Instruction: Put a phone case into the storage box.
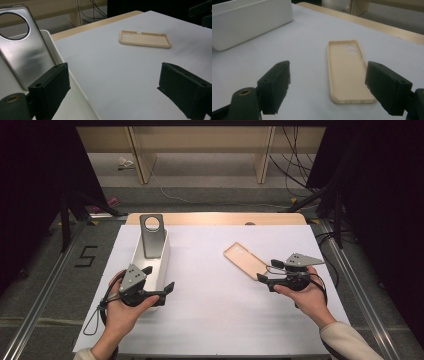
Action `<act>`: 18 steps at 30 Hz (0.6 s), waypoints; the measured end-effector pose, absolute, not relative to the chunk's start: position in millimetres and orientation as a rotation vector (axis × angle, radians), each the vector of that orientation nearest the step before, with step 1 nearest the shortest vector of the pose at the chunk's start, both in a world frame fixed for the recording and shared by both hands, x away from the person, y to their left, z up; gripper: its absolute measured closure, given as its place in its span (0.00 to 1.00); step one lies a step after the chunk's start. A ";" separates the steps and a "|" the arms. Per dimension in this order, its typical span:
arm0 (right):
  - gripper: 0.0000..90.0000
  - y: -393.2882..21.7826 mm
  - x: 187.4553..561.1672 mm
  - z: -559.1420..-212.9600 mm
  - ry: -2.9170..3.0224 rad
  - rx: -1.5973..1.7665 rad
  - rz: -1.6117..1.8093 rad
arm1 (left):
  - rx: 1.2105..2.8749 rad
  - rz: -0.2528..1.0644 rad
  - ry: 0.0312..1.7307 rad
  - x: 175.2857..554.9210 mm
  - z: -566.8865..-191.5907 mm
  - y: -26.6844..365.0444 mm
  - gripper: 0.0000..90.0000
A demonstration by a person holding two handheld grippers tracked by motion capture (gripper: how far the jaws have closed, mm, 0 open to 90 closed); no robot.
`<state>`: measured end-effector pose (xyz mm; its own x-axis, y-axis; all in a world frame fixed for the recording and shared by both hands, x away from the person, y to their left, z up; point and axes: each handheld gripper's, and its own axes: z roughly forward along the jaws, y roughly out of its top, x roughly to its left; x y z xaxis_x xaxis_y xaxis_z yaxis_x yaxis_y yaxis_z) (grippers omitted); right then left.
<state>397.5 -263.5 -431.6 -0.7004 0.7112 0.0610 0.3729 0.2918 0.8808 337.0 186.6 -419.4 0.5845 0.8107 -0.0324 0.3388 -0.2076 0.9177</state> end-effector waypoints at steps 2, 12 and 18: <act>0.24 -265.2 396.9 -431.4 2.221 0.986 1.370 | 1.799 0.576 0.939 334.9 -420.2 186.6 0.13; 0.37 -269.8 404.0 -431.6 2.204 1.012 1.361 | 1.834 0.584 0.902 331.7 -424.0 183.2 0.16; 0.80 -268.2 415.7 -433.2 2.225 1.051 1.294 | 1.842 0.578 0.907 332.4 -426.6 182.9 0.17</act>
